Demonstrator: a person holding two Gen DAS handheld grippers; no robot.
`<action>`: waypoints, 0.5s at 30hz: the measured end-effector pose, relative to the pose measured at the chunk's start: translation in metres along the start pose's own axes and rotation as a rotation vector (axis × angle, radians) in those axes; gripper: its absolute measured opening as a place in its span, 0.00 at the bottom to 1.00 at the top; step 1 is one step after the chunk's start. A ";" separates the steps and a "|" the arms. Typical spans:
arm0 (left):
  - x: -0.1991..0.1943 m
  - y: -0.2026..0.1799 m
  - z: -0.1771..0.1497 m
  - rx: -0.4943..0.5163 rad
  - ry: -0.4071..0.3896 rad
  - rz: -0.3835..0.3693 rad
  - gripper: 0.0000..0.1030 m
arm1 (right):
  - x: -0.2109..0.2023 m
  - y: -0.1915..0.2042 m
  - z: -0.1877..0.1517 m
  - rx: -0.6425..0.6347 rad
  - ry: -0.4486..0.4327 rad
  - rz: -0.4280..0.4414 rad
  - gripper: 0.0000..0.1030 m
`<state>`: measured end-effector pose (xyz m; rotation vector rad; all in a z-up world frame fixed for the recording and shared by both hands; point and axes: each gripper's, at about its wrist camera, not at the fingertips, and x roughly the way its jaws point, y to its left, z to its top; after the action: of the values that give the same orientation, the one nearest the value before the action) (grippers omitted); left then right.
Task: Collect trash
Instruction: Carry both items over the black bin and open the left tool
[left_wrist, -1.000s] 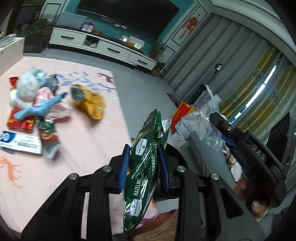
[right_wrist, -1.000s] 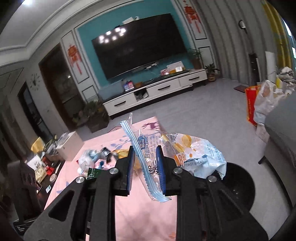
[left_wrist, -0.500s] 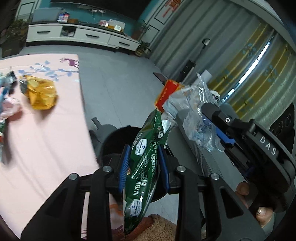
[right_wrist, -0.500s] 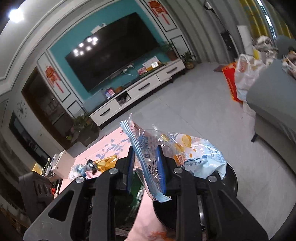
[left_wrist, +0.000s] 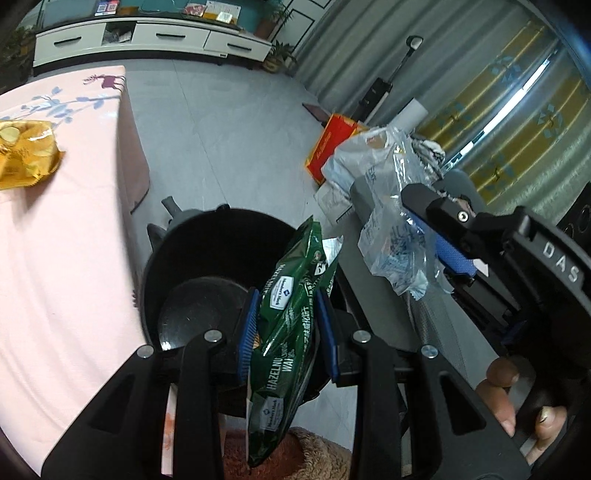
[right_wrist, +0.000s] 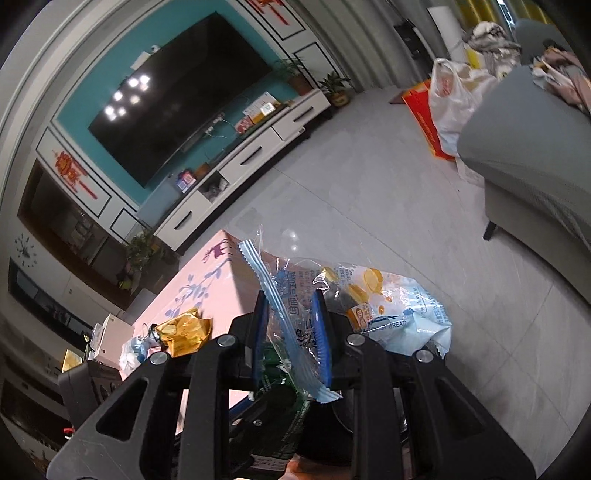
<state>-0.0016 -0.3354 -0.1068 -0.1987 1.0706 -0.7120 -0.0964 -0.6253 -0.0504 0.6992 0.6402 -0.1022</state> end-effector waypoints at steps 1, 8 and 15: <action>0.006 -0.001 0.000 0.003 0.013 0.002 0.31 | 0.001 -0.003 0.000 0.010 0.006 0.000 0.24; 0.029 -0.002 0.000 -0.007 0.065 0.008 0.31 | 0.016 -0.013 -0.001 0.057 0.063 -0.004 0.25; 0.047 -0.005 -0.002 -0.003 0.102 0.009 0.31 | 0.021 -0.012 0.000 0.061 0.076 -0.010 0.25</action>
<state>0.0077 -0.3680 -0.1393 -0.1612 1.1685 -0.7186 -0.0836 -0.6320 -0.0694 0.7613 0.7156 -0.1046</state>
